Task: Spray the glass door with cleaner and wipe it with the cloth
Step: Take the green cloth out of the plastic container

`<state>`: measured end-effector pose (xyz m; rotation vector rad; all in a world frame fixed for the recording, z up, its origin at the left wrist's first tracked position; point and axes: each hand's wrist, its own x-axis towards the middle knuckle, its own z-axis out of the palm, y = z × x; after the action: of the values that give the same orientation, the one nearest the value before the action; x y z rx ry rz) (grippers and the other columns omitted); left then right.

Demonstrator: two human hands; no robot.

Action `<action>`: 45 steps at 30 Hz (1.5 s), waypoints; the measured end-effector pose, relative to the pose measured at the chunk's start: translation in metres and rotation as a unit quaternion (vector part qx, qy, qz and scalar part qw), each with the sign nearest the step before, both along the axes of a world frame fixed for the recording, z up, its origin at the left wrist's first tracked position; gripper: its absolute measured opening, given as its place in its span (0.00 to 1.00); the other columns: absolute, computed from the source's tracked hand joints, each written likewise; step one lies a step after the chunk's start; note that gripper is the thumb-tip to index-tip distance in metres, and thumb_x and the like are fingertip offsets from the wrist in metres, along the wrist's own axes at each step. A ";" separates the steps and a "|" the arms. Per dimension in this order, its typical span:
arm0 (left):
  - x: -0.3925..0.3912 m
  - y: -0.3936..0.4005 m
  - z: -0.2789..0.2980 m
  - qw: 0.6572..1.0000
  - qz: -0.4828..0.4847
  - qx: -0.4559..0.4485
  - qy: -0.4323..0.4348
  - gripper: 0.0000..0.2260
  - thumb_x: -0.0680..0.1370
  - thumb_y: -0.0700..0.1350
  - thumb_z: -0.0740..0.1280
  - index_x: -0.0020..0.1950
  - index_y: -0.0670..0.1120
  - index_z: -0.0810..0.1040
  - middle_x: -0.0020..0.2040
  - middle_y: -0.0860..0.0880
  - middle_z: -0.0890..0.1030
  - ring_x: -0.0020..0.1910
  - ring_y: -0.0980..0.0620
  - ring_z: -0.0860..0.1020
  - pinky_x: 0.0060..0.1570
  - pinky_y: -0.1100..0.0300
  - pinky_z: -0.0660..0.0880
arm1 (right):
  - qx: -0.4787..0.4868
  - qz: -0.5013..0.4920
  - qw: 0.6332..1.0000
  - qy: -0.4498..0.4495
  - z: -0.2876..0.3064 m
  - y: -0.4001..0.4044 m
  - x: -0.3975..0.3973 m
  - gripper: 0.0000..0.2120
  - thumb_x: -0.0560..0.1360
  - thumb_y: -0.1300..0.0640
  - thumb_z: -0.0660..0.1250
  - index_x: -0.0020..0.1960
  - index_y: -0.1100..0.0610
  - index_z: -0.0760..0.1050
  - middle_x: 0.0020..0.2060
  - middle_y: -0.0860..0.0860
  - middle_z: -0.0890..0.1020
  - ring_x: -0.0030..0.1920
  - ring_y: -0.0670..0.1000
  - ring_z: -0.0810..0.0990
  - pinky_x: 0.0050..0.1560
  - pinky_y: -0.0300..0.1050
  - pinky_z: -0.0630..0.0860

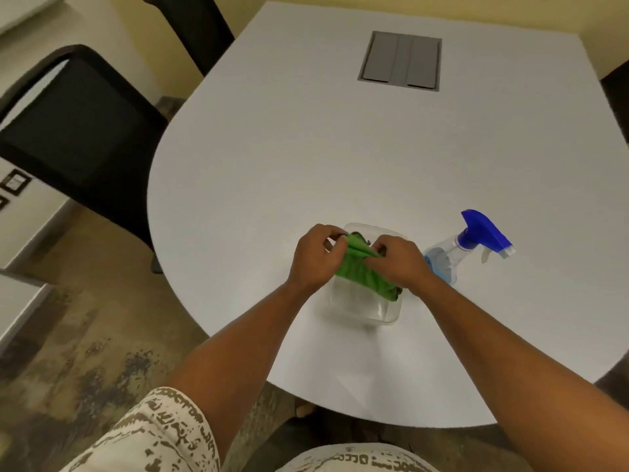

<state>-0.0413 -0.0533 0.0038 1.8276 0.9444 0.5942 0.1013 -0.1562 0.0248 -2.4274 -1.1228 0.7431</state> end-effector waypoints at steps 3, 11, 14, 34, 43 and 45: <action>-0.012 -0.014 0.011 0.998 0.054 -0.018 0.006 0.06 0.79 0.45 0.67 0.45 0.48 0.82 0.38 0.56 0.82 0.34 0.60 0.76 0.38 0.65 0.73 | 0.061 0.011 0.998 -0.014 0.014 -0.002 -0.003 0.08 0.74 0.49 0.70 0.48 0.52 0.76 0.40 0.49 0.79 0.42 0.52 0.78 0.37 0.43 0.69; -0.043 -0.078 0.031 0.972 0.220 -0.081 -0.020 0.14 0.79 0.58 0.64 0.46 0.49 0.81 0.43 0.52 0.84 0.43 0.48 0.84 0.48 0.48 0.82 | 0.198 0.087 0.976 -0.041 0.043 -0.016 -0.035 0.10 0.75 0.48 0.68 0.50 0.54 0.77 0.39 0.49 0.81 0.39 0.51 0.78 0.33 0.38 0.67; -0.052 -0.098 0.045 0.958 0.243 -0.139 -0.055 0.17 0.81 0.60 0.64 0.52 0.47 0.81 0.48 0.48 0.85 0.44 0.48 0.85 0.40 0.54 0.83 | 0.222 0.128 0.966 -0.031 0.041 -0.024 -0.052 0.10 0.73 0.47 0.69 0.47 0.53 0.77 0.39 0.50 0.81 0.45 0.53 0.78 0.38 0.45 0.74; -0.180 -0.272 0.034 0.867 0.432 -0.194 -0.155 0.13 0.83 0.40 0.60 0.60 0.49 0.82 0.58 0.46 0.85 0.57 0.47 0.83 0.59 0.49 0.81 | 0.177 0.317 0.912 0.189 0.033 -0.153 -0.187 0.07 0.76 0.48 0.69 0.49 0.51 0.80 0.44 0.44 0.83 0.44 0.44 0.82 0.47 0.43 0.79; -0.204 -0.420 0.063 0.928 0.355 -0.111 -0.013 0.31 0.80 0.31 0.61 0.82 0.42 0.57 0.77 0.49 0.68 0.75 0.52 0.68 0.69 0.64 0.67 | 0.155 0.265 0.892 0.332 0.049 -0.245 -0.213 0.04 0.74 0.54 0.69 0.42 0.51 0.82 0.41 0.53 0.86 0.45 0.56 0.85 0.50 0.57 0.83; -0.205 -0.451 0.069 0.932 0.350 -0.084 0.034 0.34 0.79 0.36 0.65 0.82 0.44 0.55 0.79 0.48 0.66 0.75 0.52 0.68 0.66 0.65 0.68 | 0.153 0.265 0.881 0.360 0.056 -0.264 -0.216 0.06 0.77 0.58 0.68 0.43 0.55 0.81 0.39 0.54 0.85 0.42 0.53 0.85 0.44 0.50 0.83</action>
<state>-0.2460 -0.5043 0.0731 1.3362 1.6598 0.8477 -0.1151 -0.4199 0.0807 -1.3618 -1.4226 1.3615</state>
